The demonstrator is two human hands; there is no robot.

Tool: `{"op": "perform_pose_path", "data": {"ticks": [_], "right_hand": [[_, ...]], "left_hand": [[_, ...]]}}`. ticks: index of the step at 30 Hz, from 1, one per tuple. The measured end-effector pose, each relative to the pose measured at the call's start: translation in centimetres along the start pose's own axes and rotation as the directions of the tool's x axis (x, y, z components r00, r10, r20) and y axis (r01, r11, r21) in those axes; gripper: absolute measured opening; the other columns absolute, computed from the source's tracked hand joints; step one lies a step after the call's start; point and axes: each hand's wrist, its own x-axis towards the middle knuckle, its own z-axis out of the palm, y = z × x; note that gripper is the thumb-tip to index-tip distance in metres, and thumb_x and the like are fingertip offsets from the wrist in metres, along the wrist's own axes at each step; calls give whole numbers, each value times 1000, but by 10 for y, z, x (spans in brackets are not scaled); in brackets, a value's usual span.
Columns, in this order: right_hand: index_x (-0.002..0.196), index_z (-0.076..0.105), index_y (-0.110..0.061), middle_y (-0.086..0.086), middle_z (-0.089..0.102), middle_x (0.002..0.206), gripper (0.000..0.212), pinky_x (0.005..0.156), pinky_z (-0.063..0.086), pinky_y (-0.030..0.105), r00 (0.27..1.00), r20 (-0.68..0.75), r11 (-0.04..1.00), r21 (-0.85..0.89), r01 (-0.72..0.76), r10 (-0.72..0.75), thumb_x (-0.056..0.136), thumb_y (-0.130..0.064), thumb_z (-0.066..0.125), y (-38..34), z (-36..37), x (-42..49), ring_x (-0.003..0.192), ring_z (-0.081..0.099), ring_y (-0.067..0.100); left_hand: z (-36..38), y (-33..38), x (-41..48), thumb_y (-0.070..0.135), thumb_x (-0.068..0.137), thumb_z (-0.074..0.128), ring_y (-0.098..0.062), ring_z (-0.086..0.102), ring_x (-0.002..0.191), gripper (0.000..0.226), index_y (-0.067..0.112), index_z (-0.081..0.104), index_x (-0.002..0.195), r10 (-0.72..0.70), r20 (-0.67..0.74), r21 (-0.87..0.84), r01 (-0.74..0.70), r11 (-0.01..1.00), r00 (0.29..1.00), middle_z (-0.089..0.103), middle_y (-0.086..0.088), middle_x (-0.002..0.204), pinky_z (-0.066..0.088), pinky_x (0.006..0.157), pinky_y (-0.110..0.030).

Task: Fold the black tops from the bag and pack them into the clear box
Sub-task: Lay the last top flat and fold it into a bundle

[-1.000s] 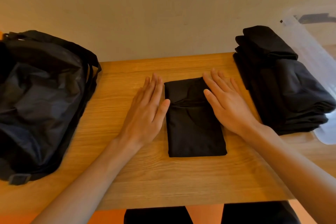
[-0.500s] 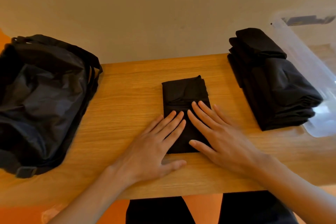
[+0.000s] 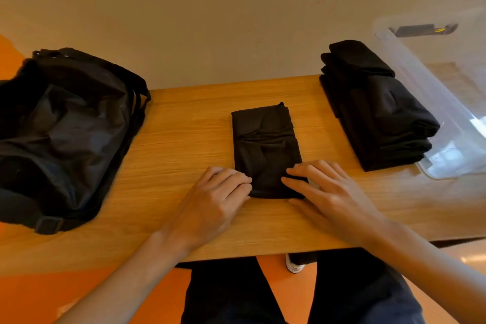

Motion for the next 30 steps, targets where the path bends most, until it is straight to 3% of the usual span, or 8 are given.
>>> {"op": "perform_pose_path", "data": {"ticks": [4,11,14,16,18,24,28,30], "right_hand": [[134,66,-19,1,62,141,45,112,41,43,1000,-26,1000,-23,-18,17,98,-45,60,-5,0,-2,139,50,20],[124,71,-10,7,65,133,35,103,42,37,991,-32,990,-54,131,-133,95,-23,57,-14,-9,-18,126,57,23],[119,73,-9,6,67,131,30,99,46,37,987,-59,988,-22,150,-151,96,-22,59,-17,-15,-26,122,61,22],[119,73,-10,5,68,129,29,99,47,38,983,-59,985,7,173,-173,97,-20,58,-16,-15,-30,121,63,21],[120,73,-11,2,69,129,29,104,44,36,981,-53,981,21,191,-189,99,-20,56,-13,-15,-31,124,62,18],[123,69,-14,-3,67,130,29,108,42,35,988,-30,971,181,157,-154,102,-27,53,-9,-23,-17,129,58,12],[124,63,-18,-13,64,124,29,100,42,21,999,-14,928,369,52,-50,105,-36,50,-5,-26,-7,117,58,1],[122,56,-28,-20,60,114,23,85,47,17,999,-26,886,464,-22,38,105,-41,48,-6,-29,3,102,60,1]], "left_hand": [[-1,14,-8,18,103,56,-21,61,123,21,6,71,110,-16,-1,-37,16,999,1000,68,-8,125,48,101,-39],[-12,32,-20,22,108,48,-20,59,130,27,4,68,107,-58,-54,-123,51,991,997,68,-10,130,42,113,-38],[-12,34,-28,32,109,49,-22,52,138,24,10,56,114,21,-15,-166,-23,986,1000,59,-14,142,40,116,-40],[-12,30,-33,41,104,53,-21,51,139,38,10,52,126,67,51,-163,-57,985,996,57,-12,146,43,114,-41],[-13,26,-35,33,98,64,-22,53,136,45,7,55,134,55,79,-166,-41,985,995,55,-11,148,47,110,-39],[-15,25,-31,15,90,76,-19,61,128,21,4,72,107,69,-1,-190,-68,979,998,69,-10,128,47,110,-43],[-19,29,-25,19,96,62,-8,64,119,23,8,68,115,-165,-101,-416,109,903,981,71,2,119,51,104,-33],[-26,28,-16,26,99,57,6,63,99,21,18,60,118,-308,-87,-511,223,830,947,65,16,104,51,84,-13]]}}
